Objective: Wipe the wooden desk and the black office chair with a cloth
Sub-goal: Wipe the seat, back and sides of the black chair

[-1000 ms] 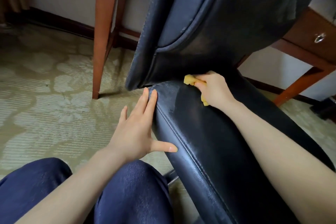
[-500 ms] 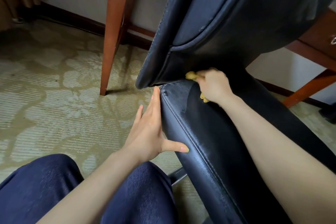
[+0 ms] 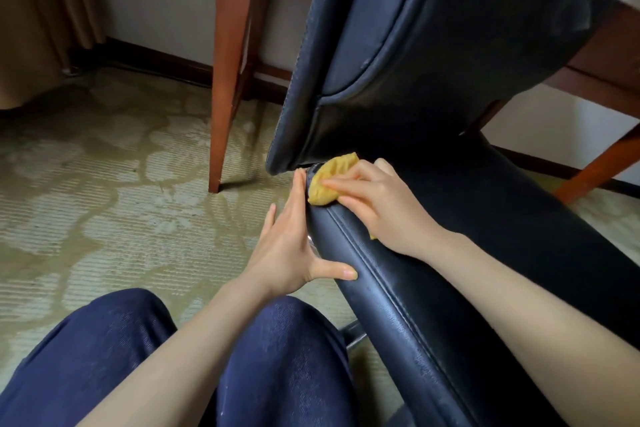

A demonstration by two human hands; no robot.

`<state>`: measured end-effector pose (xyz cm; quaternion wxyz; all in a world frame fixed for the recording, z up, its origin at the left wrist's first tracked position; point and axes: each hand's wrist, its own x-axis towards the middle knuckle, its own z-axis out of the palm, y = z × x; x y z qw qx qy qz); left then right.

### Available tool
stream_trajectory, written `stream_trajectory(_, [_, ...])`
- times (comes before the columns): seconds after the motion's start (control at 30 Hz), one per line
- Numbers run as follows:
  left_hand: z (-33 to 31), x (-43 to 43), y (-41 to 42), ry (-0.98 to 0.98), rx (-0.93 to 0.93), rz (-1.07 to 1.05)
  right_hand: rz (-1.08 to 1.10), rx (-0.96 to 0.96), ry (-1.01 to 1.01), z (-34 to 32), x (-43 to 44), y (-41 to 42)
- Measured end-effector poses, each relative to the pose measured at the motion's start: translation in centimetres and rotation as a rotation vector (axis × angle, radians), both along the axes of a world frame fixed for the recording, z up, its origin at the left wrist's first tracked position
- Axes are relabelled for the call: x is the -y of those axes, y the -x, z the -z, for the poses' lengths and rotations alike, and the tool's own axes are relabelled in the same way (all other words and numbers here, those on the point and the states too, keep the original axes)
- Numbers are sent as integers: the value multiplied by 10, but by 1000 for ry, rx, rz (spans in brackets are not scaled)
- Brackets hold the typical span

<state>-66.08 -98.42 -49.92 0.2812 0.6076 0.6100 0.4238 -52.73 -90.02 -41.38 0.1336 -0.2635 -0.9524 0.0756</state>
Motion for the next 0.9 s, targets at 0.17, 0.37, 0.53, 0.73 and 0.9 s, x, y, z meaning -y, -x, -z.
stream_trajectory(0.17, [0,-1,3,35,-68,-31,-136,32,-5,2,17,-39])
stream_trajectory(0.37, [0,-1,2,34,-89,-36,-237,71,16,-2,29,-80])
stream_trajectory(0.53, [2,-1,2,26,-60,-30,-198,-4,-64,-2,7,-69])
stream_trajectory(0.73, [0,-1,3,-9,-65,-27,96,-122,-172,1,-36,-33])
stream_trajectory(0.9, [6,11,-6,73,-13,-142,401,33,-162,1,-55,12])
